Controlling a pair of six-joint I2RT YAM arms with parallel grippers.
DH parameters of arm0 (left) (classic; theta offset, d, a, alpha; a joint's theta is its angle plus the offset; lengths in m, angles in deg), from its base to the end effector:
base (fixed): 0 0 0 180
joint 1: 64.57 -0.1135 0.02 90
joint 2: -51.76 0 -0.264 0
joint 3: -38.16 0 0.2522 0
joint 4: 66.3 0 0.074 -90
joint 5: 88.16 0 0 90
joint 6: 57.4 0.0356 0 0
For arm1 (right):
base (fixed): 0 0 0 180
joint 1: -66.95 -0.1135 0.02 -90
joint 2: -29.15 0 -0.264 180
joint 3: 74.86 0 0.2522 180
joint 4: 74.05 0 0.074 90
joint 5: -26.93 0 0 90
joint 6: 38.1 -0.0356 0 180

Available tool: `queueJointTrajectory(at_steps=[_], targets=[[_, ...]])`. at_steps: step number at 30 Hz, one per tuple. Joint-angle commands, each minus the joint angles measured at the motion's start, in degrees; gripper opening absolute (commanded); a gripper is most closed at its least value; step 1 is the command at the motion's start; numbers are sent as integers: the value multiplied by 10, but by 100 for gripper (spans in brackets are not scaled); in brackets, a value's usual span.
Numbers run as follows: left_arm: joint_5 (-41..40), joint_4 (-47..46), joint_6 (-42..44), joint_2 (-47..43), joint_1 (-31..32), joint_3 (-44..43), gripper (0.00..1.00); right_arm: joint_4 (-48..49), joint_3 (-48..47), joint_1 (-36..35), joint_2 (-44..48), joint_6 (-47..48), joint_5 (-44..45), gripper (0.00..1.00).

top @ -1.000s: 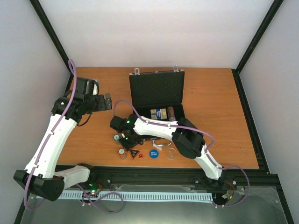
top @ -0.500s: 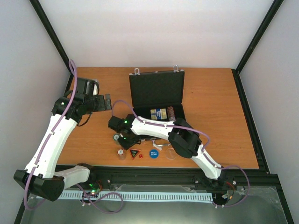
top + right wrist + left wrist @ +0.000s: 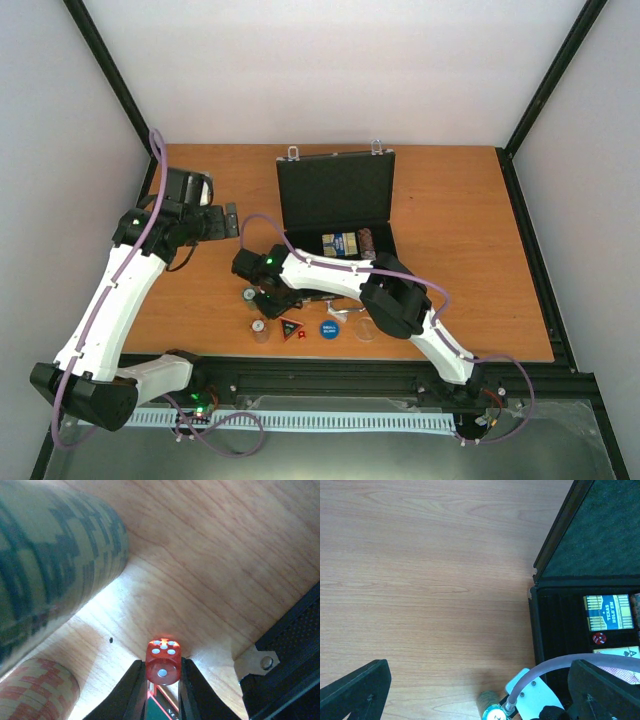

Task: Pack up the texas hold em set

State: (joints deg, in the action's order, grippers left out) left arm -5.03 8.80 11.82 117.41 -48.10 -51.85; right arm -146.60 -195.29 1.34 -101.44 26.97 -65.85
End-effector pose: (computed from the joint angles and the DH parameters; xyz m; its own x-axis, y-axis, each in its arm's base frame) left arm 0.2027 -0.0555 0.3734 -0.7683 -0.1402 -0.6245 -0.0681 0.9881 -0.1379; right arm 0.1859 0.4141 0.1608 -0.7560 -0.6477 -0.0948 -0.6546 0.7497 0.0971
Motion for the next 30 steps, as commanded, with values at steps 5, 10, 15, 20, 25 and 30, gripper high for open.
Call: queueJointTrajectory(at_steps=[5,10,15,20,25,30], targets=[[1,-1,7,-9,0,0,100,-12,-8,7,33,-4,22,15],[-2,-5,5,-7,0,0,100,-15,6,32,90,-13,35,15],[-1,-11,2,-1,0,0,100,-17,41,64,152,-15,54,15],[1,-16,-4,7,0,0,100,-3,107,123,193,-3,64,15],[-1,-17,-7,12,0,6,100,25,154,181,203,21,69,15],[0,-18,-10,16,0,11,100,33,154,206,181,44,79,15]])
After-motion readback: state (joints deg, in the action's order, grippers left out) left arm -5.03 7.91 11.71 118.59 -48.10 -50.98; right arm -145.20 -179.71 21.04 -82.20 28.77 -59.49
